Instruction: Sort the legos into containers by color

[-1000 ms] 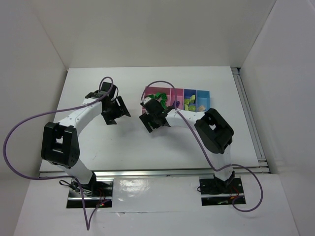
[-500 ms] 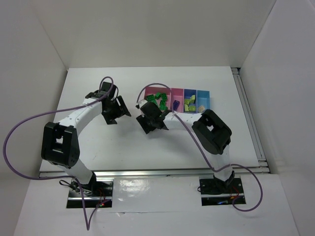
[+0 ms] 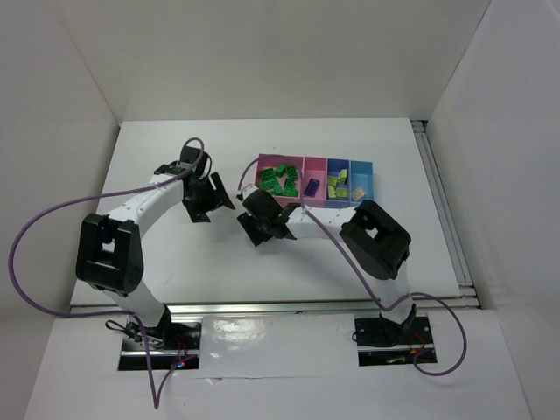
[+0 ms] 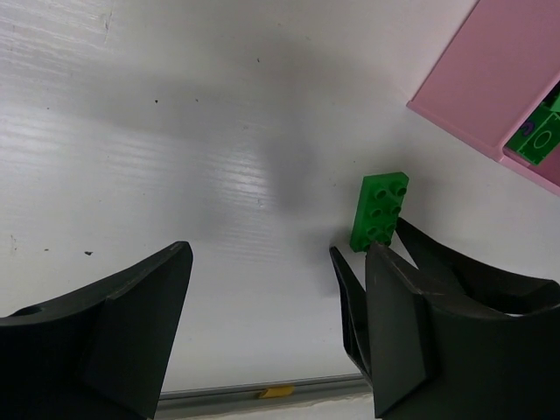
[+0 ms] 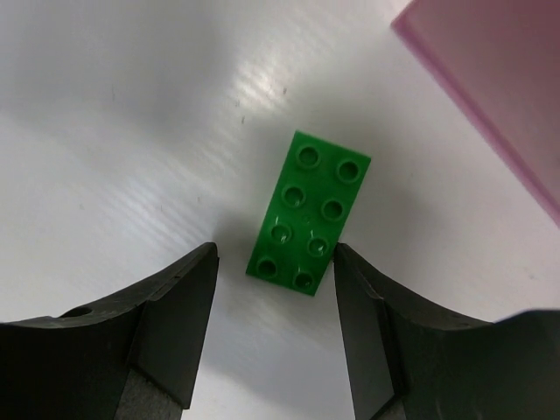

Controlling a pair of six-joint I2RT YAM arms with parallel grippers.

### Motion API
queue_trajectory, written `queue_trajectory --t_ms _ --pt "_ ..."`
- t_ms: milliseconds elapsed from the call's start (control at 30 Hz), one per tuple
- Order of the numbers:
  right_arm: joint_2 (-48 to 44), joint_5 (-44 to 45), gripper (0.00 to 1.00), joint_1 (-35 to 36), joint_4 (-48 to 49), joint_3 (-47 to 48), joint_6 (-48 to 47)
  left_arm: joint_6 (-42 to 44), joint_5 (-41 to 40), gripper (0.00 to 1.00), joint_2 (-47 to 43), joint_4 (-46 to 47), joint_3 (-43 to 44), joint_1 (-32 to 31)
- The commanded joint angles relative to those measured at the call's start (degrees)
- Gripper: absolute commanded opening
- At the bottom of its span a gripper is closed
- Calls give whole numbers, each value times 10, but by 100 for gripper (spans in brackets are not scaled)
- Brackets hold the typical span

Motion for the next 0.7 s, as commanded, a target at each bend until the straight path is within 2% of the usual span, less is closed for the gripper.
queue_trajectory --t_ms 0,67,167,200,233,300,500,667 --pt "45 27 63 0 -19 23 38 7 -1 83 -3 3 0 3" --pt "53 27 61 0 -19 29 44 14 -8 83 -10 3 0 10" --pt "53 27 48 0 -19 37 61 19 -14 83 -10 -7 6 22" --pt "44 27 44 0 -24 31 61 26 -14 83 -10 -7 6 31" --pt "35 35 35 0 -24 31 67 26 -14 83 -10 -12 6 40" --pt "-2 53 28 0 -32 14 67 33 -14 83 -15 -12 11 48" --pt "-131 107 27 -9 -53 -3 67 44 -9 83 -20 -12 16 71" --pt "-173 123 27 -63 -48 -3 68 49 6 83 -3 -12 17 71"
